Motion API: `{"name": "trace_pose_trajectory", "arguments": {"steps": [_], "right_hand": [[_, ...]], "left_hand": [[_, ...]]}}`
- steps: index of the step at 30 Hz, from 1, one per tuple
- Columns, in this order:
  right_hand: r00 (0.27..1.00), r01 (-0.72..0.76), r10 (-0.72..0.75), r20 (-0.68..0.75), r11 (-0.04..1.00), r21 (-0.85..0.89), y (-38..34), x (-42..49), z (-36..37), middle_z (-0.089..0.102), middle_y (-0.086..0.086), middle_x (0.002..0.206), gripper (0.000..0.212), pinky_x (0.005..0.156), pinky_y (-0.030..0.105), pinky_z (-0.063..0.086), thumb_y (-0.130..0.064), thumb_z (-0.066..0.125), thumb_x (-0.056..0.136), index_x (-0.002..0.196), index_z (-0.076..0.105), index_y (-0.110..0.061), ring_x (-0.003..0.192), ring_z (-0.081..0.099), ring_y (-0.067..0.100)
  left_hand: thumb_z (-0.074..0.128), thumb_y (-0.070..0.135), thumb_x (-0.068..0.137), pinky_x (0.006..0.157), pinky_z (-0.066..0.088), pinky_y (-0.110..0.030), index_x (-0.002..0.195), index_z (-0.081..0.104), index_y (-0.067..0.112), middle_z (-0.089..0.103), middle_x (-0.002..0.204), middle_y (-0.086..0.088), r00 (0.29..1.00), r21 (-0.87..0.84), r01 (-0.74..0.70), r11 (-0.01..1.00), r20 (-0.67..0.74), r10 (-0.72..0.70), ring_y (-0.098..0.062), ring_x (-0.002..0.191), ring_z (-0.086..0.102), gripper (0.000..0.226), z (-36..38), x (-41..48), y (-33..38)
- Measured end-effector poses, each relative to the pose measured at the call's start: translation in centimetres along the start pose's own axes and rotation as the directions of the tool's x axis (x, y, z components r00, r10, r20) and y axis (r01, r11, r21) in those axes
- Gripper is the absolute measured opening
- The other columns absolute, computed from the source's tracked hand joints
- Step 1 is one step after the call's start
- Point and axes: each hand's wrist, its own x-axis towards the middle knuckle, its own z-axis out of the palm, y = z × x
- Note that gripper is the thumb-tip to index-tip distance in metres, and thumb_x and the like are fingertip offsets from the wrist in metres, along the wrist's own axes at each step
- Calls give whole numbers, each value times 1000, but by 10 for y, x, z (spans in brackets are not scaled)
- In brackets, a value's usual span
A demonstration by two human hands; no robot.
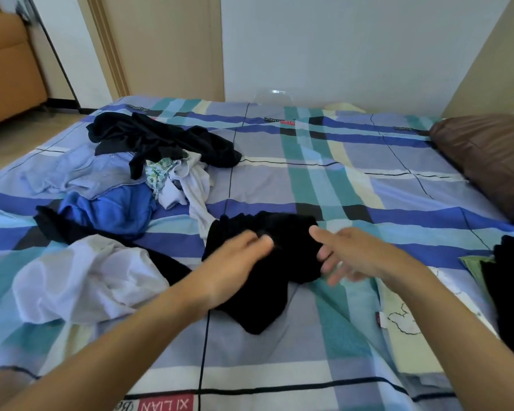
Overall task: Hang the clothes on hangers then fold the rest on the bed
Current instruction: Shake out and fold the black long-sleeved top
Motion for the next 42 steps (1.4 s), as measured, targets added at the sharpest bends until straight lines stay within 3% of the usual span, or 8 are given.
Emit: {"name": "trace_pose_trajectory", "arguments": {"steps": [5,9,13,25,28,31,35,42], "right_hand": [[952,-70,21,304,986,152,9,0,54,76,9,104,79,74,42,64,-83,57,76,116,68,-16,92,75,28],[997,37,-56,51,943,330,12,19,100,67,5,113,70,87,38,58,-50,86,65,119,54,-17,104,67,21],[992,123,-113,-47,914,387,9,30,112,62,5,121,56,97,36,51,-5,75,80,130,51,-16,114,60,24],[882,465,-416,-223,847,259,-79,13,-15,56,11,78,25,65,34,38,6,51,78,90,63,-13,72,54,25],[836,547,-522,-167,813,199,-124,-10,-50,58,8,79,35,68,34,39,-5,54,62,95,65,-7,75,56,23],[794,609,-600,-99,782,136,-170,-31,-72,60,7,79,42,69,33,40,-8,52,53,93,65,-3,77,57,22],[751,657,-646,-135,752,56,-216,-62,-99,70,3,80,31,75,34,48,-4,52,65,82,74,-18,78,64,22],[651,675,-669,-359,727,-131,-230,-87,-176,67,2,96,26,70,31,48,-32,75,87,105,64,-17,82,65,21]], "left_hand": [[57,41,98,91,46,-33,113,62,18,65,107,3,853,468,-336,818,520,53,-13,97,59,28,17,-20,-31],[57,36,96,86,45,-32,100,58,23,54,101,13,921,652,-377,658,342,188,-9,94,51,15,11,-26,-41],[51,49,96,86,47,-40,102,44,25,48,114,3,998,943,-58,327,66,-15,-22,111,48,26,-19,-33,-57],[47,40,97,108,27,-71,147,34,24,32,152,-6,834,847,497,-186,-526,-166,-32,142,32,55,-217,-1,-64],[55,45,93,105,42,-49,130,53,17,49,137,-9,933,928,360,92,-361,-10,-33,125,49,46,-217,16,-4],[68,44,86,94,40,-24,138,51,15,51,127,5,911,810,-204,550,-49,410,-16,115,53,62,-167,24,67],[67,18,87,83,45,-13,126,57,17,64,113,7,807,545,-500,673,12,590,-2,96,59,40,-112,33,141],[54,9,95,74,46,-32,95,60,19,65,89,-1,782,223,-513,829,-277,559,-21,85,62,12,-122,38,217]]}}
